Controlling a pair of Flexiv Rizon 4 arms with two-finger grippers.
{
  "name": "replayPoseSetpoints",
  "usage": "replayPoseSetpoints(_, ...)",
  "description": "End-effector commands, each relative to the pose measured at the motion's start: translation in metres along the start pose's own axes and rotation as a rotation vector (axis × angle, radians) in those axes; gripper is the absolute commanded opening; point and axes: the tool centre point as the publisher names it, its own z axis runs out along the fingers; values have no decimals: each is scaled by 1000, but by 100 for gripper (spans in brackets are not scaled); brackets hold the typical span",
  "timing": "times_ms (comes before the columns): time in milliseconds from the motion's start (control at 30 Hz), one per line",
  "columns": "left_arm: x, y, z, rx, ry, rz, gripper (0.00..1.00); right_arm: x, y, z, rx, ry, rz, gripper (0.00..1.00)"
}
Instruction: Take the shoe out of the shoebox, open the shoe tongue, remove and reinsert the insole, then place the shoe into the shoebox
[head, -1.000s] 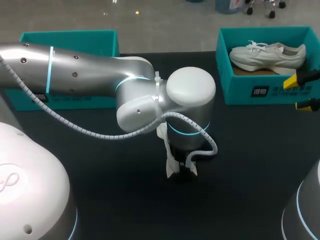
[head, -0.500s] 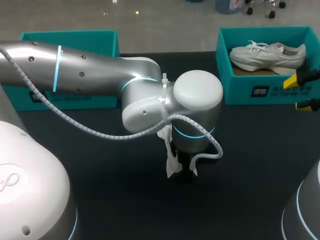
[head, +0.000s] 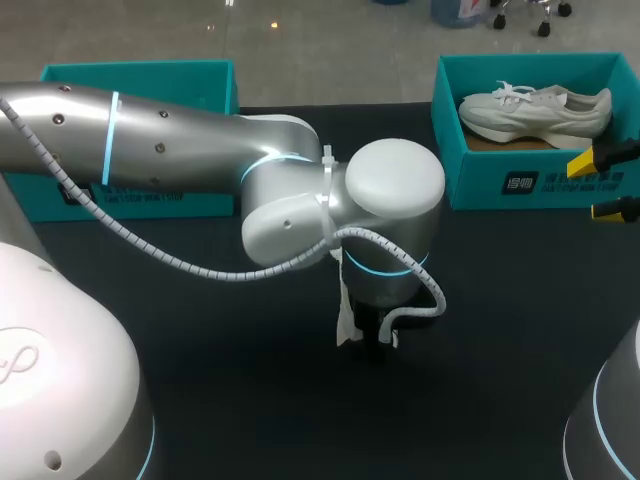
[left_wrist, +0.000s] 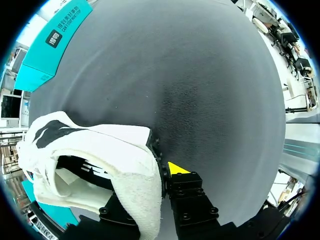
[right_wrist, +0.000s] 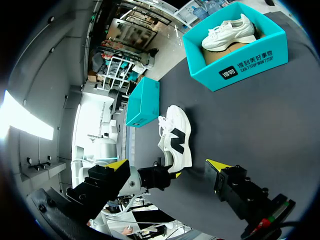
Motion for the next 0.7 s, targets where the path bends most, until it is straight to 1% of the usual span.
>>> replayPoseSetpoints(33,-1,0,-17,6,3,-1,0,0,0,0,1,-2,1,100)
replayPoseSetpoints(67,-1,-1,-21,-9,1,-15,0,0,0,0,1,-2,1,100)
replayPoseSetpoints(133,0,-1,-32,-3,2,-11,0,0,0,0,1,-2,1,100)
replayPoseSetpoints(167,-1,-2,-38,-18,13,-26,0,0,0,0,1,-2,1,100)
replayPoseSetpoints(200,-2,-2,-44,-12,31,-34,0,0,0,0,1,-2,1,100)
replayPoseSetpoints(267,-8,-3,-56,-30,71,-80,0,0,0,0,1,-2,1,100)
replayPoseSetpoints(300,-10,-2,-62,-17,83,-77,0,0,0,0,1,-2,1,100)
replayPoseSetpoints(333,-11,-2,-68,-32,93,-91,0,0,0,0,1,-2,1,100)
replayPoseSetpoints(367,-12,-2,-74,-18,86,-99,0,0,0,0,1,-2,1,100)
replayPoseSetpoints(433,-13,-2,-86,-27,93,-98,0,0,0,0,1,-2,1,100)
replayPoseSetpoints(500,-14,-4,-102,-26,101,-107,0,0,0,0,1,-2,1,100)
replayPoseSetpoints(700,-16,-8,-139,-31,108,-112,0,0,0,0,1,-2,1,100)
